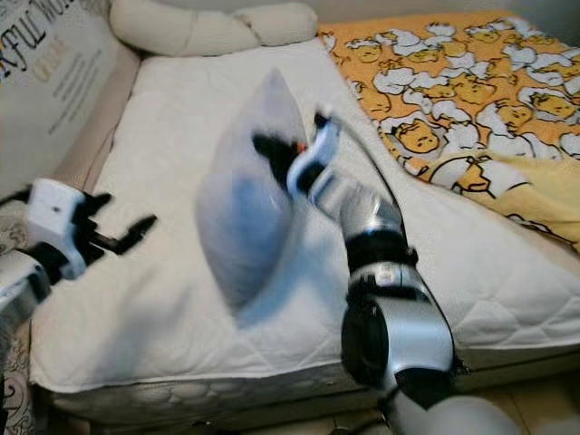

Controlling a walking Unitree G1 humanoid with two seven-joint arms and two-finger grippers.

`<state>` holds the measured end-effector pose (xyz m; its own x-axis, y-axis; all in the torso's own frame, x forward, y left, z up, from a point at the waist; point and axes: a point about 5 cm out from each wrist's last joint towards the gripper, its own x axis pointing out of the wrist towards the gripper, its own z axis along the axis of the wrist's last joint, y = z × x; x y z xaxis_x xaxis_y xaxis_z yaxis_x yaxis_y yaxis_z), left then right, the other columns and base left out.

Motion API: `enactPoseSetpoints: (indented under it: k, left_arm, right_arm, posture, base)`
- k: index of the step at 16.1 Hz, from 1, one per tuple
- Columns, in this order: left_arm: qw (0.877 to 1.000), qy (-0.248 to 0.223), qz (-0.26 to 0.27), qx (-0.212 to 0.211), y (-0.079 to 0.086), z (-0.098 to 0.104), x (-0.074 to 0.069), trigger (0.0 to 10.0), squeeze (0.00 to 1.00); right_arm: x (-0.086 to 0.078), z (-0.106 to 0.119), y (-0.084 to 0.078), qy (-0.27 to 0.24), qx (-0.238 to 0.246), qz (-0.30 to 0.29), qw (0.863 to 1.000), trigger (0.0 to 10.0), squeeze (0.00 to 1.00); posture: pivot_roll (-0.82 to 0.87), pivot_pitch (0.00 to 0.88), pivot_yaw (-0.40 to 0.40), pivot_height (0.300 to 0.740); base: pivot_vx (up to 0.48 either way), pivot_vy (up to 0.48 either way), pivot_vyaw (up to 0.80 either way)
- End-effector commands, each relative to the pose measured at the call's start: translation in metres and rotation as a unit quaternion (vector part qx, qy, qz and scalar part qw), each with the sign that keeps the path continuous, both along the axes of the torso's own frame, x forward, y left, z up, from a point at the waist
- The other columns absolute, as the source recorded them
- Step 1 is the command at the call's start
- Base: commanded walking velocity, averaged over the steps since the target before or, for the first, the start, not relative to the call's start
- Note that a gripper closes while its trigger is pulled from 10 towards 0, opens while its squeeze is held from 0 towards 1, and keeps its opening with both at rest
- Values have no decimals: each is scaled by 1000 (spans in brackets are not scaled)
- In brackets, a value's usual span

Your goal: Clean up the room

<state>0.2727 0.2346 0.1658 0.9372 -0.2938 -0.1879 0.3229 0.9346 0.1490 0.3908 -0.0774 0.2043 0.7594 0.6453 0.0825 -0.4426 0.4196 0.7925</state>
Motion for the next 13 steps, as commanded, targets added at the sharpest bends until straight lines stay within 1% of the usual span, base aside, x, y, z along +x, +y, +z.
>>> enactPoseSetpoints:
  k: [1,2,3,4,5,6,8,9,10,11,12,13]
  left_arm:
    - [1000,-14,15,2,5,5,1,10000,0]
    - [1000,-15,18,0,6,6,1,10000,0]
    - [1000,-16,21,-2,7,6,0,10000,0]
    - [1000,-17,22,-3,7,6,-1,10000,0]
    - [1000,-16,22,-8,6,5,-1,10000,0]
    - [1000,-15,21,-11,4,3,-2,10000,0]
    - [1000,-13,15,-21,-2,1,-3,10000,0]
    - [1000,-12,13,-26,-5,0,-3,10000,0]
    - [999,-7,4,-33,-11,-4,-2,10000,0]
    - [999,-2,-4,-43,-16,-8,0,10000,0]
    - [998,4,-14,-55,-25,-14,7,10000,0]
    - [997,10,-28,-67,-35,-17,13,10000,0]
  right_arm:
    - [2,22,-6,-24,54,-6,998,0,0]
    - [1,25,-9,-25,71,-3,997,0,0]
    - [-1,29,-14,-27,104,4,994,0,0]
    - [-4,30,-19,-30,126,11,991,0,0]
    - [-8,20,-25,-24,131,13,991,0,0]
    - [-14,-1,-33,-1,123,12,992,0,0]
    - [-31,-54,-51,67,82,-1,994,0,0]
    - [-37,-70,-57,89,70,-7,994,0,0]
    - [-48,-99,-67,128,33,-19,991,0,0]
    - [-62,-124,-78,159,1,-31,987,0,0]
    - [-79,-155,-92,207,-43,-51,976,0,0]
    - [-92,-174,-103,243,-83,-66,964,0,0]
  posture:
    - [-72,0,85,740]
    - [-76,0,88,740]
    - [-78,0,89,740]
    - [-81,0,92,740]
    - [-81,0,88,740]
    - [-81,0,88,740]
    - [-79,0,81,740]
    - [-78,0,79,740]
    - [-78,0,79,740]
    - [-82,0,75,740]
    - [-80,0,68,740]
    - [-80,0,67,740]
  base:
    - [0,0,0]
    - [0,0,0]
    - [0,0,0]
    - [0,0,0]
    - [0,0,0]
    - [0,0,0]
    - [0,0,0]
    - [0,0,0]
    - [0,0,0]
    - [0,0,0]
    - [0,0,0]
    - [0,0,0]
